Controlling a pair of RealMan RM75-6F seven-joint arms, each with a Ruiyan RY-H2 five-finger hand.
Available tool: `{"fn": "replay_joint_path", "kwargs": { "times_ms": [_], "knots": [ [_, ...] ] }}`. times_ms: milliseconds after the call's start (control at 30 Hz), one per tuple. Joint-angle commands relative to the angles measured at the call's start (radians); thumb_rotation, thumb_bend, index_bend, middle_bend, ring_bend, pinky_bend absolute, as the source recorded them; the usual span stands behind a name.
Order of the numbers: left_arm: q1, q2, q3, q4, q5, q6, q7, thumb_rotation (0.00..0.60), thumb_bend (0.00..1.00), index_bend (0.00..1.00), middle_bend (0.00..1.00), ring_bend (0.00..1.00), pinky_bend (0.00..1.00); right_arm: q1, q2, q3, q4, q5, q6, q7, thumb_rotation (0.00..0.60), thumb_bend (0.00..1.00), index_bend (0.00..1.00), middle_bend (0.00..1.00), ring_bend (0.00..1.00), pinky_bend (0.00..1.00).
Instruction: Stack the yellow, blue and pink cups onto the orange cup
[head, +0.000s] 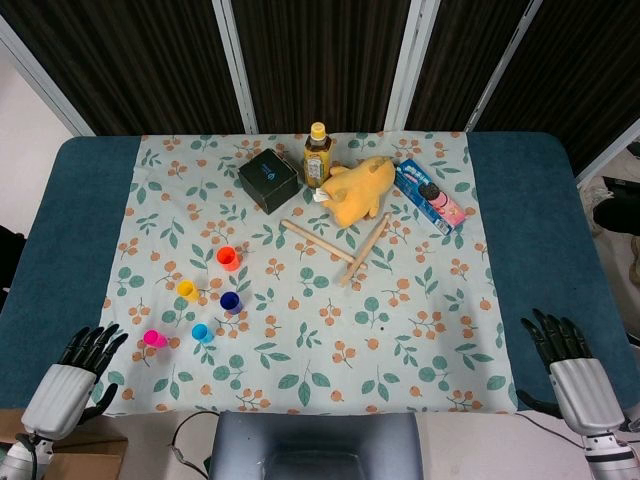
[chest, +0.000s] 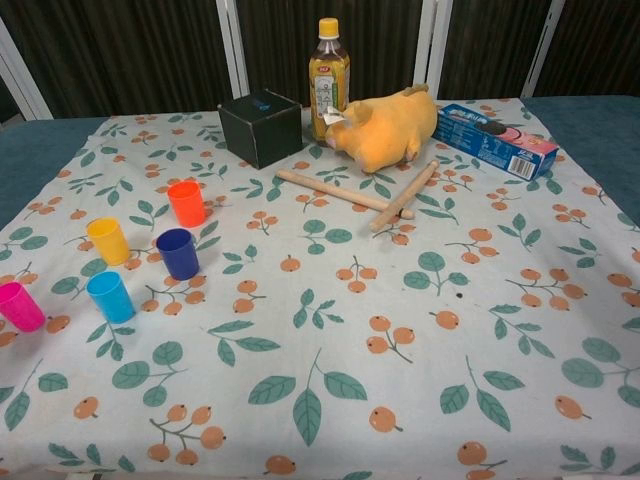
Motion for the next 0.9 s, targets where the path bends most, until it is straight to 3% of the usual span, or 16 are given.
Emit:
{"fn": "replay_joint_path", "kwargs": {
  "times_ms": [33,200,267,333,367,433,500,567,767,900],
  "knots": [
    [-0.002,-0.002,0.001,0.002,0.002,-0.004,-0.001,0.600,0.42,0.00,0.00,0.00,0.05,0.000,0.000,0.000,-0.001,-0.001,0.000,0.002,0.600,0.11,0.00,0.00,0.00,0.00],
    [-0.024,-0.034,-0.008,0.021,0.048,0.019,-0.077,0.600,0.42,0.00,0.02,0.02,0.11,0.003,0.001,-0.003,-0.003,-0.002,-0.007,0.001,0.600,0.11,0.00,0.00,0.00,0.00],
    [-0.039,-0.083,-0.027,0.051,0.088,0.069,-0.157,0.600,0.41,0.00,0.14,0.16,0.33,0.004,0.001,-0.001,-0.003,0.001,-0.008,0.002,0.600,0.11,0.00,0.00,0.00,0.00],
    [-0.063,-0.123,-0.045,0.059,0.117,0.096,-0.227,0.600,0.41,0.00,0.39,0.50,0.74,0.005,0.000,0.002,-0.004,0.008,-0.012,0.003,0.600,0.11,0.00,0.00,0.00,0.00],
    [-0.082,-0.138,-0.051,0.041,0.126,0.089,-0.258,0.600,0.40,0.00,0.54,0.68,0.90,0.008,-0.001,0.005,-0.006,0.013,-0.016,0.003,0.600,0.11,0.00,0.00,0.00,0.00],
    [-0.115,-0.145,-0.060,-0.015,0.121,0.044,-0.267,0.600,0.40,0.02,0.77,0.91,1.00,0.012,-0.003,0.008,-0.007,0.019,-0.023,-0.002,0.600,0.11,0.00,0.00,0.00,0.00],
    [-0.156,-0.140,-0.079,-0.110,0.082,-0.046,-0.213,0.600,0.39,0.05,0.93,1.00,1.00,0.017,-0.007,0.008,-0.008,0.022,-0.034,-0.010,0.600,0.11,0.00,0.00,0.00,0.00],
    [-0.195,-0.150,-0.116,-0.192,0.016,-0.132,-0.128,0.600,0.39,0.06,0.99,1.00,1.00,0.021,-0.010,0.007,-0.010,0.022,-0.044,-0.016,0.600,0.11,0.00,0.00,0.00,0.00],
    [-0.293,-0.246,-0.230,-0.289,-0.245,-0.320,0.143,0.600,0.38,0.08,1.00,1.00,1.00,0.021,-0.009,0.010,-0.010,0.027,-0.041,-0.011,0.600,0.11,0.00,0.00,0.00,0.00],
    [-0.348,-0.326,-0.292,-0.279,-0.405,-0.365,0.284,0.600,0.38,0.11,1.00,1.00,1.00,0.022,-0.005,0.011,-0.010,0.030,-0.041,0.001,0.600,0.11,0.00,0.00,0.00,0.00]
  ]
}}
